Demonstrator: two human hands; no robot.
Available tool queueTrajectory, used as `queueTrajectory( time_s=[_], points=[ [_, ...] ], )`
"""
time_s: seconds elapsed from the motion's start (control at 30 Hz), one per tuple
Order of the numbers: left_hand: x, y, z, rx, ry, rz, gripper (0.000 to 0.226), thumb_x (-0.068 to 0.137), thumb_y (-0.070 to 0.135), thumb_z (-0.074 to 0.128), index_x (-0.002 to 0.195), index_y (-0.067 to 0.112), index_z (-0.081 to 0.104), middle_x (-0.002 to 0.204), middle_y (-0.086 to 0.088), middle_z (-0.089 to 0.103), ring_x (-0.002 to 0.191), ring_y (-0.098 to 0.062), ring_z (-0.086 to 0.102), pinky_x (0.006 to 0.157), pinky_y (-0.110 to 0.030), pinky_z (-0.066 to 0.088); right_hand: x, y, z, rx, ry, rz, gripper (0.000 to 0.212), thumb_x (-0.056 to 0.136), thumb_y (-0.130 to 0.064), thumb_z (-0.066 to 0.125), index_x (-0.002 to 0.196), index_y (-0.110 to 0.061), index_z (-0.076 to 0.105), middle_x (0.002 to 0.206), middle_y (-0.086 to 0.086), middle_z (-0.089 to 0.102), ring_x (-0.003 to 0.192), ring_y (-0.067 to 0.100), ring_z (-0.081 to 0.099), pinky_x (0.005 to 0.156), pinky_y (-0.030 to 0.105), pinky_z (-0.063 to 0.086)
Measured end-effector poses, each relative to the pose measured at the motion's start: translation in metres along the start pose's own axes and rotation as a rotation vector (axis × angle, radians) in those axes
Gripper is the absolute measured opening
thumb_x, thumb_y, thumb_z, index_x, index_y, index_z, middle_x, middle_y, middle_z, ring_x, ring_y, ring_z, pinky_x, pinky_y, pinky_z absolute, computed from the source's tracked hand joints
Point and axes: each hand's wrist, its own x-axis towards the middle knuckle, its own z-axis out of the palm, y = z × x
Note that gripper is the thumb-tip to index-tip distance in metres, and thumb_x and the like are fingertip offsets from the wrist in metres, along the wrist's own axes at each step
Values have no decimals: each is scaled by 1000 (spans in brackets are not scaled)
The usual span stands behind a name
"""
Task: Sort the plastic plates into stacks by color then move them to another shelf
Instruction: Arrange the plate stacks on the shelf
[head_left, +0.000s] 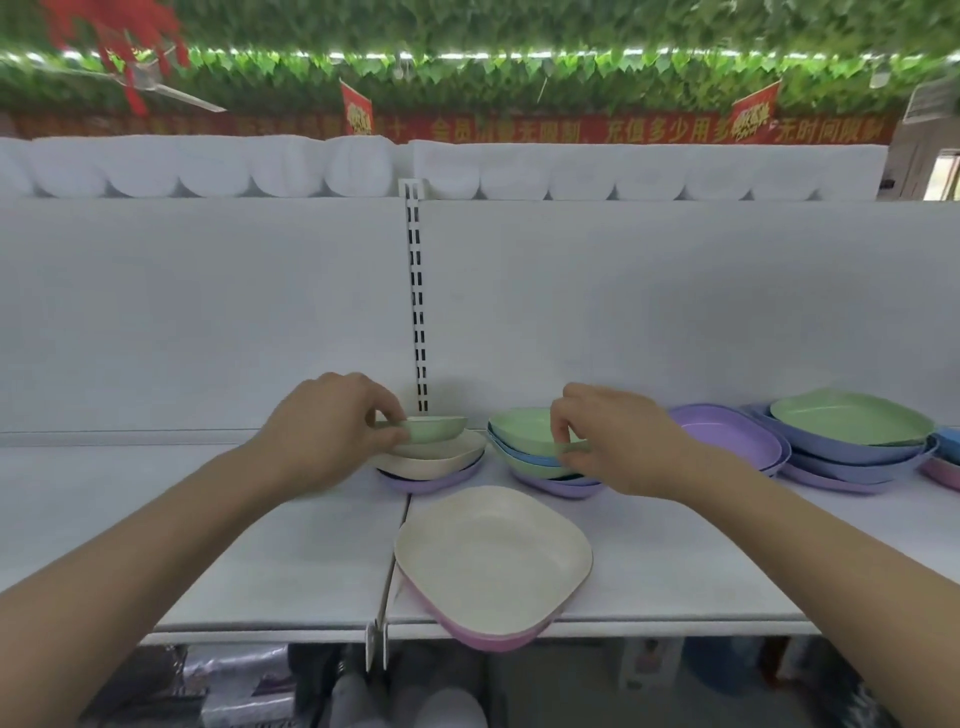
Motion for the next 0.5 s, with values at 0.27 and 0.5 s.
queueTrajectory(
  time_s=[0.27, 0.5],
  points=[
    [-16, -3, 6, -580, -222, -323, 36, 99, 52, 52, 98, 16, 58, 82, -8, 76, 61, -35, 73, 52, -36, 54, -12, 3, -1, -95, 118, -23, 14, 103, -41, 52, 111, -30, 54, 72, -5, 53, 71, 23, 48, 60, 36, 33],
    [-8, -1, 18, -854, -219, -524, 21, 94, 14, 52, 111, 4, 58, 102, -17, 62, 66, -27, 70, 56, -34, 57, -20, 5, 2, 417, 115, 186, 13, 104, -37, 48, 95, -30, 54, 83, -21, 75, 58, 12, 67, 70, 36, 52]
  ],
)
